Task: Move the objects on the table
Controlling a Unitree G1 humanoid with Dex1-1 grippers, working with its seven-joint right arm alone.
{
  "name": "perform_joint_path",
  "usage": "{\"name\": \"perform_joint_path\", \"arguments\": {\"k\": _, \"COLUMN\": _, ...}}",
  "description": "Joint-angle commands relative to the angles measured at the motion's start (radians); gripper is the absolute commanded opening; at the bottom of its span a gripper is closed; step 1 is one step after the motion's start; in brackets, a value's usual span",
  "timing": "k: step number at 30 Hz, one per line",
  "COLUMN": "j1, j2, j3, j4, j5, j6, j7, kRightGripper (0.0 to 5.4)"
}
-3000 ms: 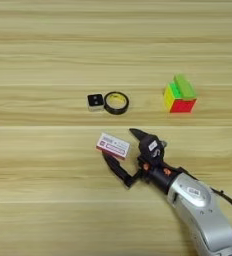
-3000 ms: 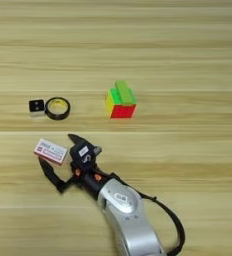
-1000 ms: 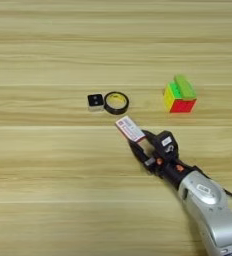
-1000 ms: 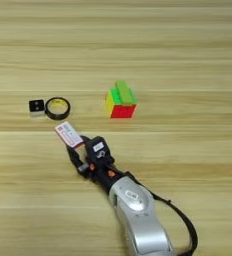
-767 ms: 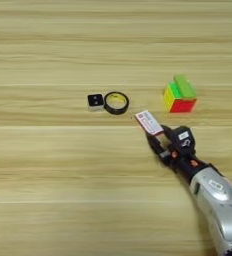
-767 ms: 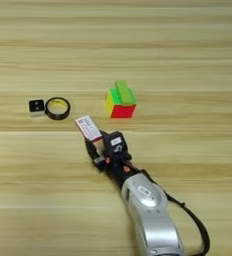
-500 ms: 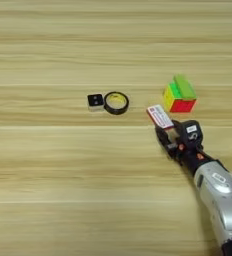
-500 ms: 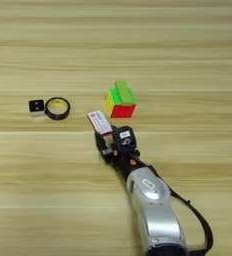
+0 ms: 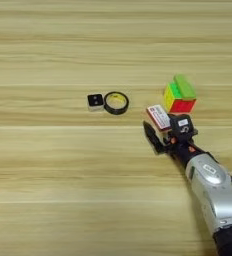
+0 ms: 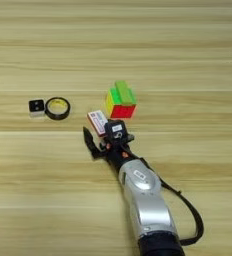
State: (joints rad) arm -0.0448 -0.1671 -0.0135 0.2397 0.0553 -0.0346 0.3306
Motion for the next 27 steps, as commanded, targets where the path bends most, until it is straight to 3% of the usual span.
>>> {"name": "perform_joint_path", "arguments": {"k": 1, "j1": -0.008, "j2": -0.003, "j3": 0.013, "j4": -0.095, "j5": -0.005, "j6": -0.007, "j7": -0.008, "kRightGripper": 4.54}}
{"name": "perform_joint_path", "arguments": {"k": 9, "j1": 0.065, "j2": 0.014, "j3": 0.088, "j4": -0.315, "j5": -0.018, "j6": 0.012, "j7": 0.013, "kRightGripper": 5.35}}
{"name": "perform_joint_path", "arguments": {"k": 14, "j1": 0.071, "j2": 0.022, "j3": 0.127, "j4": -0.364, "j5": -0.025, "j6": 0.029, "j7": 0.020, "kRightGripper": 5.35}}
{"name": "perform_joint_path", "arguments": {"k": 21, "j1": 0.030, "j2": 0.051, "j3": 0.194, "j4": -0.306, "j5": -0.050, "j6": 0.043, "j7": 0.023, "kRightGripper": 5.35}}
{"name": "perform_joint_path", "arguments": {"k": 27, "j1": -0.060, "j2": 0.089, "j3": 0.182, "j4": -0.174, "j5": -0.057, "j6": 0.054, "j7": -0.015, "kRightGripper": 5.35}}
